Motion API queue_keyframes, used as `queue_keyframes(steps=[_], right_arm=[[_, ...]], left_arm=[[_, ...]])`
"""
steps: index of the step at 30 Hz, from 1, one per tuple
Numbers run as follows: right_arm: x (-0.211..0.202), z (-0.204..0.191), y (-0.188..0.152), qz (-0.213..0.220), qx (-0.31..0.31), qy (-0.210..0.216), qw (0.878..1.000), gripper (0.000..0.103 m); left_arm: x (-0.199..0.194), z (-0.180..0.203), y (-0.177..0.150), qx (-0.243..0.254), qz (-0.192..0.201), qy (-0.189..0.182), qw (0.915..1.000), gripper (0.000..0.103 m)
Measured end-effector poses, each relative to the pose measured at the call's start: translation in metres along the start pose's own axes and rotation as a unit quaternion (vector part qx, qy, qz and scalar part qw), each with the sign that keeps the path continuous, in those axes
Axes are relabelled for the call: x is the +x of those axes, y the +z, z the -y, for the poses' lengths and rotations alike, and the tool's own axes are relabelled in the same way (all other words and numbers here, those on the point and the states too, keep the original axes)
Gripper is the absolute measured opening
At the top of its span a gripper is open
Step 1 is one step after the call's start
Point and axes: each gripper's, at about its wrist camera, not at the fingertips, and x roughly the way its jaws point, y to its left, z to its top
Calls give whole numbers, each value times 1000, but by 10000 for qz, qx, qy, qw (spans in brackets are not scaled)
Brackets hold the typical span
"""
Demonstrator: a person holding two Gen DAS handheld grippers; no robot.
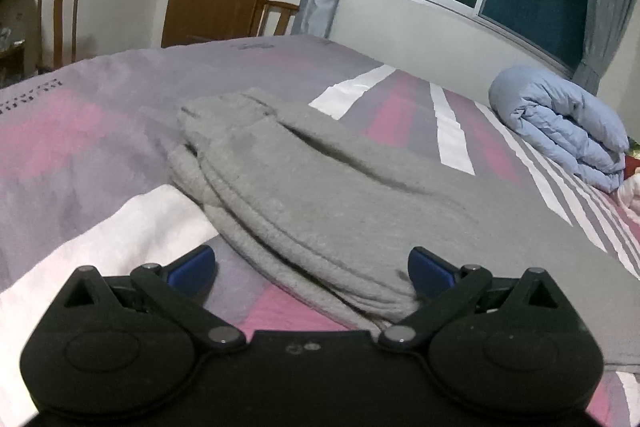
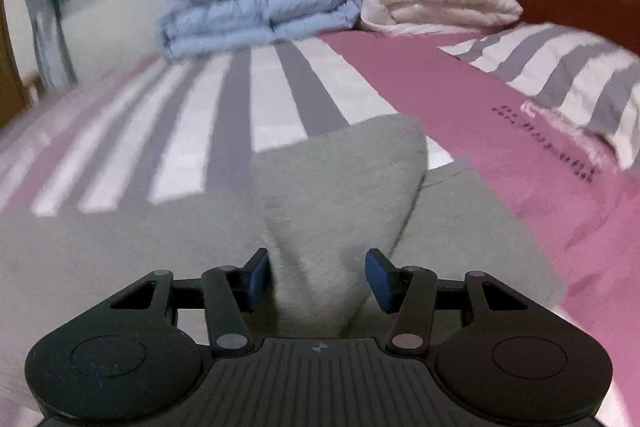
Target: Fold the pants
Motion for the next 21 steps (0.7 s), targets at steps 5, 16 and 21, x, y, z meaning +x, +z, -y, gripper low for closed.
queue_keyframes(steps=[5, 16, 21], right_arm=[[17, -1, 3, -149, -330, -251, 9990, 52], [-80, 184, -68, 959, 4671, 860, 8748, 48], [-65, 190, -85, 795, 5013, 1479, 8488, 48]], left_arm=[[1, 5, 0, 146, -13, 2, 9999, 97], [5, 1, 0, 79, -101, -91, 9999, 97], [5, 2, 0, 98, -117, -57, 9999, 97]])
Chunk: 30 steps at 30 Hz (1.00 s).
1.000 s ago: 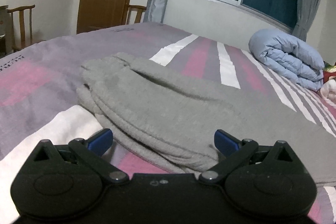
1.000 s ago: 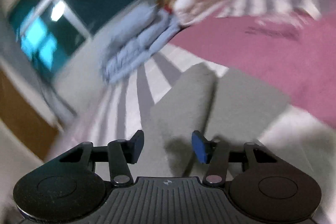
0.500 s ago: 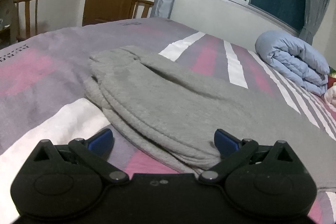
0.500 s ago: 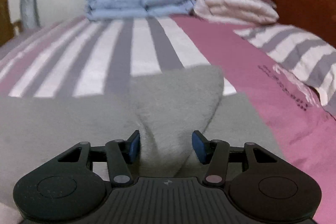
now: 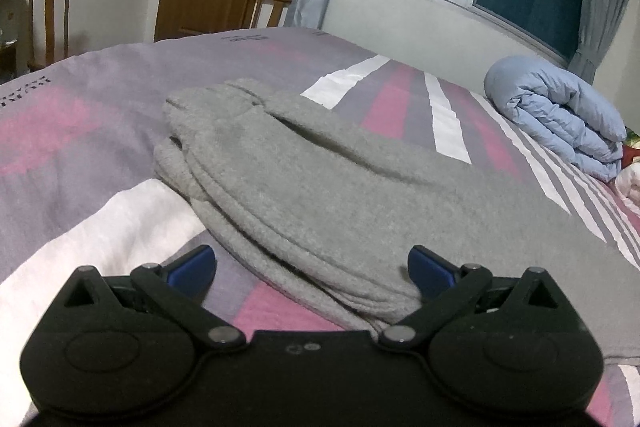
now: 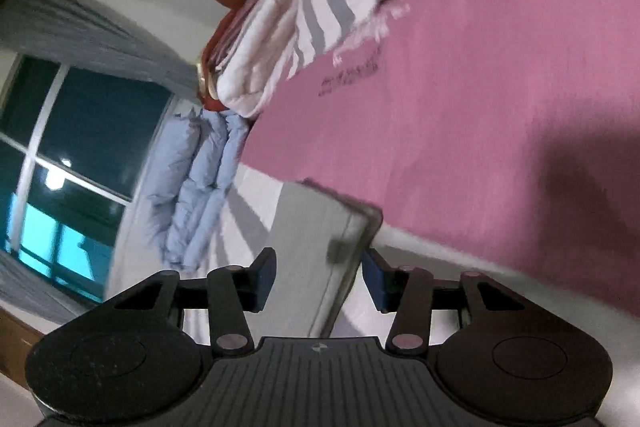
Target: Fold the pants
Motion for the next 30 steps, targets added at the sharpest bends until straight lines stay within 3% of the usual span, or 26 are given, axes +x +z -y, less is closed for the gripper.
queue_keyframes(steps=[6, 10, 11, 12, 13, 16, 20, 24, 27, 30], right_arm=[[38, -6, 11, -337, -57, -72, 9994, 48], [58, -14, 13, -470, -489, -213, 9975, 45], [63, -17, 15, -505, -569, -227, 9968, 42], [66, -20, 13, -551, -685, -285, 9957, 13], [69, -23, 13, -534, -740, -256, 9955, 8], [62, -60, 8, -251, -1255, -81, 9917, 8], [63, -143, -29, -258, -2302, 411, 9719, 8], [77, -213, -109, -638, -3115, 1031, 9425, 8], [95, -246, -188, -1129, -3725, 1321, 9116, 8], [116, -248, -281, -1829, -4275, 1480, 8728, 8]], left_arm=[[0, 1, -1, -9, -3, 3, 10000, 97], [2, 4, -2, 17, -13, 78, 10000, 97], [3, 4, -2, 22, -13, 104, 9999, 97], [3, 5, -1, 23, -16, 121, 9999, 97], [3, 5, -1, 2, -3, 146, 9999, 97], [-5, -1, 2, -201, 204, 253, 9993, 97], [-18, -17, 4, -507, 437, 275, 9974, 97], [-20, -29, 3, -636, 350, 183, 9972, 97], [-22, -37, 4, -602, 367, 122, 9974, 97], [-24, -47, 4, -726, 396, 109, 9965, 97]])
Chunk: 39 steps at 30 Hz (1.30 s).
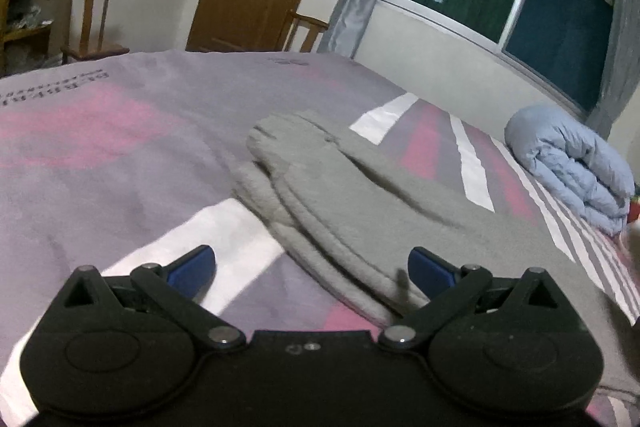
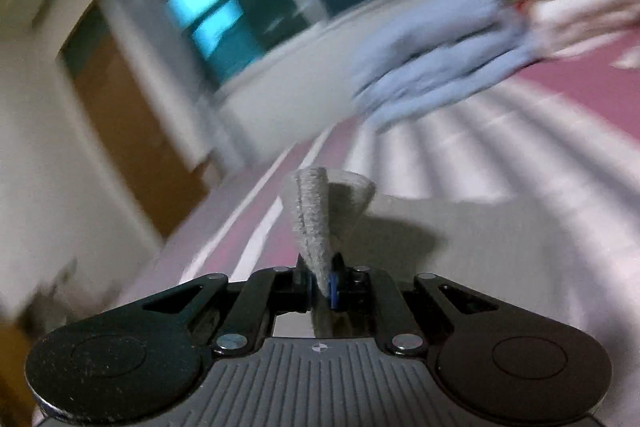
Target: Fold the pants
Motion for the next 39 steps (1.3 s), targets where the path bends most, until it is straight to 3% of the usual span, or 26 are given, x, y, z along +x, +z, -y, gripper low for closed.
queue_keyframes(steps=[2, 3, 5, 6, 8, 11, 13, 14, 15, 16, 19, 20, 23, 24, 25, 27, 31, 33, 34, 36, 39], right_arm=[[44, -28, -47, -884, -604, 241, 9940, 11], [63, -42, -72, -1469, -968, 252, 9841, 20], [41, -64, -88, -960, -1453, 159, 9846, 29], [31, -65, -85, -855, -1250, 465, 9874, 39], [8, -63, -77, -478, -991, 742, 9912, 41], [6, -52, -58, -247, -613, 546, 9963, 41], [19, -46, -56, -392, -472, 222, 9979, 41], [33, -45, -62, -708, -313, 172, 9968, 41], [56, -45, -73, -1342, -201, 208, 9905, 41], [61, -47, -83, -1439, -270, 257, 9889, 41], [39, -47, -71, -1103, 134, 521, 9924, 41], [22, -47, -68, -749, 76, 471, 9960, 41], [-9, -38, -59, -473, -108, 334, 9983, 42], [-19, -31, -57, -412, -66, 304, 9987, 45], [-28, -24, -54, -384, -53, 200, 9990, 60], [-44, -10, -49, -234, -48, -19, 9997, 79], [-72, 22, -40, -20, 183, -354, 9992, 79], [-88, 35, -40, 113, 325, -521, 9981, 79], [-92, 43, -39, 155, 432, -599, 9971, 79], [-102, 57, -38, 263, 710, -717, 9945, 79], [-112, 72, -35, 385, 1103, -812, 9898, 79]], left_arm=[[1, -8, 1, -211, -16, -34, 9998, 97], [1, -11, 1, -288, -6, -43, 9996, 97], [0, -13, -1, -311, -17, -73, 9995, 97], [0, -12, -1, -259, -35, -87, 9996, 97], [1, -12, -1, -194, -50, -104, 9997, 97], [3, -11, -1, -203, -79, -122, 9997, 97], [4, -9, -1, -162, -95, -127, 9997, 97], [4, -9, -2, -161, -102, -117, 9998, 97], [4, -9, -2, -164, -108, -104, 9998, 97], [4, -9, -2, -183, -120, -93, 9997, 97], [4, -6, -4, -140, -143, -98, 9998, 97], [4, -6, -4, -86, -157, -97, 9998, 97], [6, -5, -3, -92, -162, -100, 9998, 97], [7, -4, -3, -74, -172, -99, 9998, 97], [7, -3, -3, -49, -181, -88, 9998, 97], [8, -2, -4, -46, -184, -92, 9998, 97], [11, 0, -4, -65, -198, -159, 9997, 97], [21, -3, 3, -221, -310, -462, 9982, 97], [27, -11, 7, -591, -361, -745, 9948, 97], [41, -31, 10, -1429, -503, -1347, 9792, 96], [58, -35, 15, -1538, -728, -1443, 9748, 96]])
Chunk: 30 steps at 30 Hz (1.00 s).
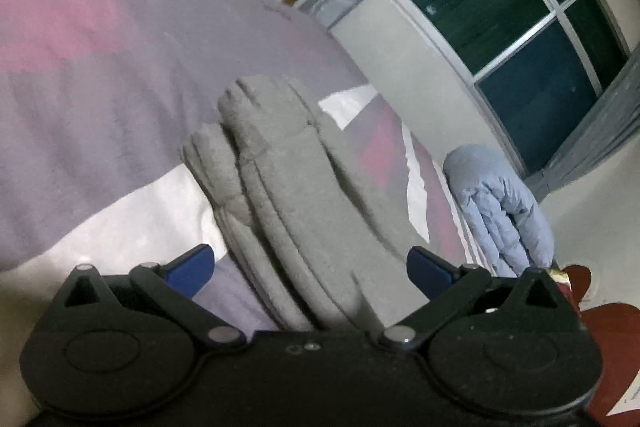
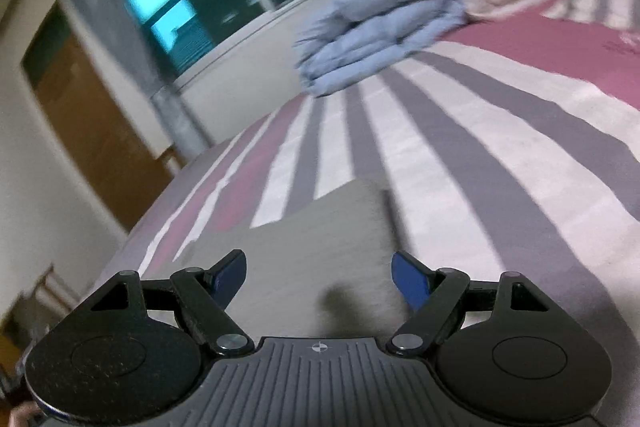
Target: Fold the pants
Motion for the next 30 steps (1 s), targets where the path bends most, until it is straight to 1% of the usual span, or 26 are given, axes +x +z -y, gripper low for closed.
queue_keyframes(steps=[3, 8, 12, 14, 15, 16, 17, 18, 19, 20, 24, 26, 29, 30], right_arm=[[-5, 8, 3, 61, 188, -40, 9998, 79], [-14, 20, 8, 229, 363, -125, 9990, 80], [-13, 39, 13, 354, 712, -251, 9965, 83], [-12, 50, 18, 428, 886, -417, 9943, 83], [-13, 56, 20, 455, 993, -525, 9926, 84], [-11, 63, 23, 448, 1076, -653, 9910, 84], [-12, 67, 25, 452, 1069, -793, 9901, 84], [-14, 70, 26, 445, 1018, -927, 9895, 84], [-15, 73, 26, 428, 1015, -999, 9889, 84], [-16, 77, 26, 381, 1062, -984, 9887, 84], [-17, 89, 26, 253, 1063, -1073, 9882, 84], [-20, 87, 29, 272, 873, -1108, 9896, 84], [-10, 63, 28, -14, 86, -560, 9984, 84], [-5, 52, 22, -176, -194, -228, 9994, 84]], left_arm=[[10, 0, 3, 94, -70, -58, 9999, 96], [32, -10, 18, -178, -7, -294, 9994, 95], [48, -17, 27, -203, 215, -401, 9988, 95], [54, -15, 28, -73, 305, -283, 9991, 93], [56, -10, 27, 43, 285, -125, 9995, 74], [57, -8, 27, 131, 253, 106, 9995, 41], [59, -16, 26, -106, 117, 66, 9999, 23], [57, -23, 25, -299, 151, -83, 9994, 22], [54, -21, 25, -232, 189, -113, 9995, 22], [51, -17, 23, -144, 232, -108, 9996, 22], [33, 0, 16, 157, 531, -222, 9982, 22], [24, 11, 13, 335, 645, -303, 9969, 22], [20, 20, 12, 424, 646, -249, 9967, 22], [21, 21, 13, 419, 637, -209, 9969, 22]])
